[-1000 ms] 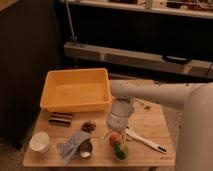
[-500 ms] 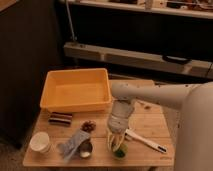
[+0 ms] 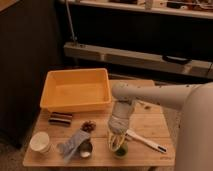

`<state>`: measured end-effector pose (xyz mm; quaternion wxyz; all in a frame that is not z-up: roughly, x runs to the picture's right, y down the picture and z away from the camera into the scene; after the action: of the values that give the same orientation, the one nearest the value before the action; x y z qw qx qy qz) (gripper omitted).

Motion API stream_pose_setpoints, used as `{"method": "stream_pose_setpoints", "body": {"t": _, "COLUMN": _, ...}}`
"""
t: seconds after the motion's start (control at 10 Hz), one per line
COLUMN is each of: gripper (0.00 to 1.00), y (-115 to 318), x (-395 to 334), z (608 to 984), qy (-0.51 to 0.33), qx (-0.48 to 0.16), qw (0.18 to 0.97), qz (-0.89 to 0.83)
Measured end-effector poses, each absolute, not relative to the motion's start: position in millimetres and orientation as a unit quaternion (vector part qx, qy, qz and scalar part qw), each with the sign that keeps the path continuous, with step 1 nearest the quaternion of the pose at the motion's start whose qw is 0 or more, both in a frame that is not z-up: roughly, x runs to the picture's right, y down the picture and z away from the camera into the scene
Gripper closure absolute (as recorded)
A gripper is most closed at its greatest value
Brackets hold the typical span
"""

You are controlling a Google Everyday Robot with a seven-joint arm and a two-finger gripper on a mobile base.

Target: Place pepper in tray

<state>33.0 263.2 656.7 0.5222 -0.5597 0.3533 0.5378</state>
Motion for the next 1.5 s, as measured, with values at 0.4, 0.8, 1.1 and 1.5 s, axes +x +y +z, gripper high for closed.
{"method": "stream_pose_setpoints", "body": {"t": 0.4, "gripper": 1.00, "y": 258, "x": 38, "z": 632, "qy": 0.358, "qx": -0.545, "qw": 0.529, "qz": 0.543}}
{"method": "stream_pose_setpoints", "body": {"t": 0.8, "gripper": 1.00, "y": 213, "x": 43, "z": 563, "qy": 0.351, "qx": -0.497, "qw": 0.560, "qz": 0.563}}
{"method": "stream_pose_setpoints", "body": {"t": 1.1, "gripper": 1.00, "y": 162, "x": 49, "z": 508, "qy": 0.332, "qx": -0.450, "qw": 0.588, "qz": 0.584}}
{"method": "stream_pose_setpoints", "body": {"t": 1.5, "gripper": 1.00, "y": 130, "x": 50, "z": 489, "qy": 0.316, "qx": -0.414, "qw": 0.608, "qz": 0.600}}
